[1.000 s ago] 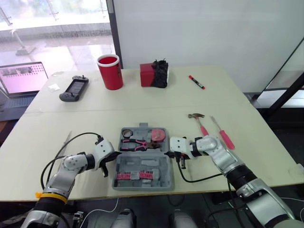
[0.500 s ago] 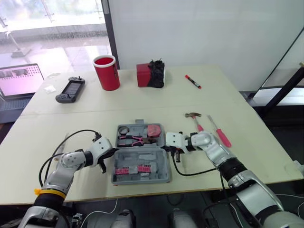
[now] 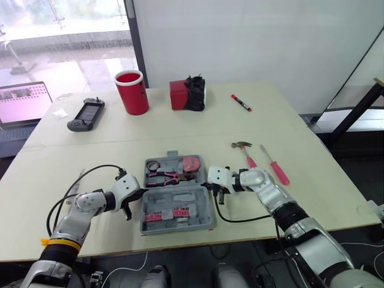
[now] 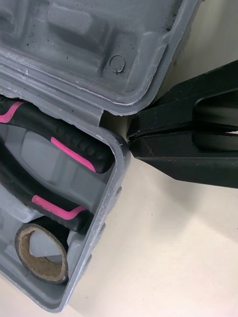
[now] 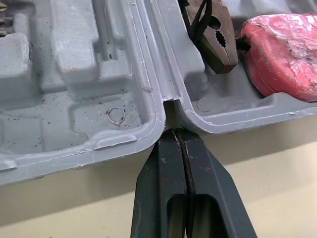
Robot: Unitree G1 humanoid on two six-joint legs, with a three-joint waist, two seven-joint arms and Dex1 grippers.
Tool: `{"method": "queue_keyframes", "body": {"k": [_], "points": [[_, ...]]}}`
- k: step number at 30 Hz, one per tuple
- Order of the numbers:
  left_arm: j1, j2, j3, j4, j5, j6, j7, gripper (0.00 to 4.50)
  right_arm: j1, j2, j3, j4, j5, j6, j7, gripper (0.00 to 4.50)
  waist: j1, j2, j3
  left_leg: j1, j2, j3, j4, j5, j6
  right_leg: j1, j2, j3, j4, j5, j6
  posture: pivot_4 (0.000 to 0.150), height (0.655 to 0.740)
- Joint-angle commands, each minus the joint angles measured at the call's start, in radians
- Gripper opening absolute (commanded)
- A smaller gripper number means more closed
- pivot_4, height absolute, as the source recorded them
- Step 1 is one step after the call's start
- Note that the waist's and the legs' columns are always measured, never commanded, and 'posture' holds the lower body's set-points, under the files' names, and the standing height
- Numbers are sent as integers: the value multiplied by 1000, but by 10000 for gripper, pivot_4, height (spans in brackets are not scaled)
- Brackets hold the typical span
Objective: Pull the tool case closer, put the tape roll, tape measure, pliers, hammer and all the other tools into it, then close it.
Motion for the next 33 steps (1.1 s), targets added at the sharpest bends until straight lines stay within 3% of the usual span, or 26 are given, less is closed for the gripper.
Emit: {"method": "queue_keyframes", "body": {"k": [1,11,18,23,25,26,28,31,33], "points": [[0,-3,17,-22,-24,-30,5,78,43,17,18,-61,1,18,7,279,0,0,0,0,0,0,0,0,0,0,0,0,0,0,0,1500,7400],[7,4,19,-19,-18,-27,23,78,73,-19,5,-77,-20,35,-13,279,1,0,0,0,0,0,0,0,0,0,0,0,0,0,0,1500,7400],[110,96,153,-13,-87,-30,38,78,93,-147,-52,-69,-10,-22,-12,279,6,0,0,0,0,0,0,0,0,0,-1,0,0,0,0,1500,7400],[219,134,309,-54,-226,-2,1,78,236,-252,-188,-271,160,-3,53,279,32,0,0,-2,-2,0,0,0,0,1,-2,0,-3,-1,1,1500,7400],[271,140,376,-58,-264,-15,5,5457,324,-275,-273,-396,257,55,56,0,30,0,0,-2,-1,-1,0,0,0,0,-2,0,-3,-1,1,1500,7400],[294,140,404,-61,-279,-25,5,8324,364,-282,-313,-447,298,82,52,5520,27,0,0,-3,-1,-1,0,0,0,0,-2,0,-3,-1,1,1500,7400],[341,132,469,-67,-317,-43,13,17988,459,-293,-402,-542,388,125,53,13201,24,0,0,-2,-1,-1,0,0,0,0,-2,0,-2,-1,1,1500,7400],[426,98,596,-67,-387,-82,46,33433,655,-290,-621,-696,646,273,67,28484,26,0,0,-2,0,-1,-1,0,0,0,-2,0,-3,-1,0,1500,7400],[467,69,657,-48,-421,-95,65,43445,750,-285,-737,-723,730,330,46,38674,28,0,0,-2,1,-1,-1,-1,1,1,-3,0,-4,-1,0,1500,7400]]}}
